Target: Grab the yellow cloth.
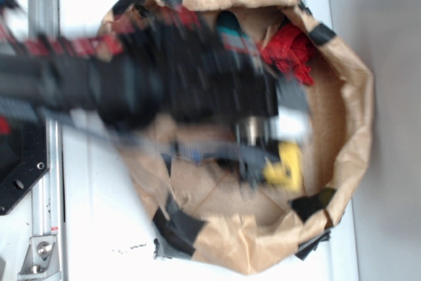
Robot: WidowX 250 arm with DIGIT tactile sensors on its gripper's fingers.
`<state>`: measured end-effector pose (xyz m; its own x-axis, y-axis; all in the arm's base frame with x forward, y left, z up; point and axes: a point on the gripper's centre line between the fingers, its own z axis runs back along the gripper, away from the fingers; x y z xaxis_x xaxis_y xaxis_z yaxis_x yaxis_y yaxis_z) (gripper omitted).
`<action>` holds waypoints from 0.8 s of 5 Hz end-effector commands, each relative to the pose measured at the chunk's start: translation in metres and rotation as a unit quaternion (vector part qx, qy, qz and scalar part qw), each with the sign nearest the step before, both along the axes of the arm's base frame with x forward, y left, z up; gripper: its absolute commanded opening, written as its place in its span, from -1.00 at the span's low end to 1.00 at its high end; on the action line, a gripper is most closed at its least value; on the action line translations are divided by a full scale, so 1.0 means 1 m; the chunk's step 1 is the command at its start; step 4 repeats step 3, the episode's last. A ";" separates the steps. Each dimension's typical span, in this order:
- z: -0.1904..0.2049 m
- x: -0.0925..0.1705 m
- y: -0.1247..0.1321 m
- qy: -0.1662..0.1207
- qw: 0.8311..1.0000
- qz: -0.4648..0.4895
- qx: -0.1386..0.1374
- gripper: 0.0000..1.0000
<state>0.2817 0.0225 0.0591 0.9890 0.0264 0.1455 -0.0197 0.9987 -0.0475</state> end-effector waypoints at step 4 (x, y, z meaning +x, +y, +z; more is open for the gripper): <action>0.090 -0.035 -0.018 0.009 0.982 0.185 0.024 -1.00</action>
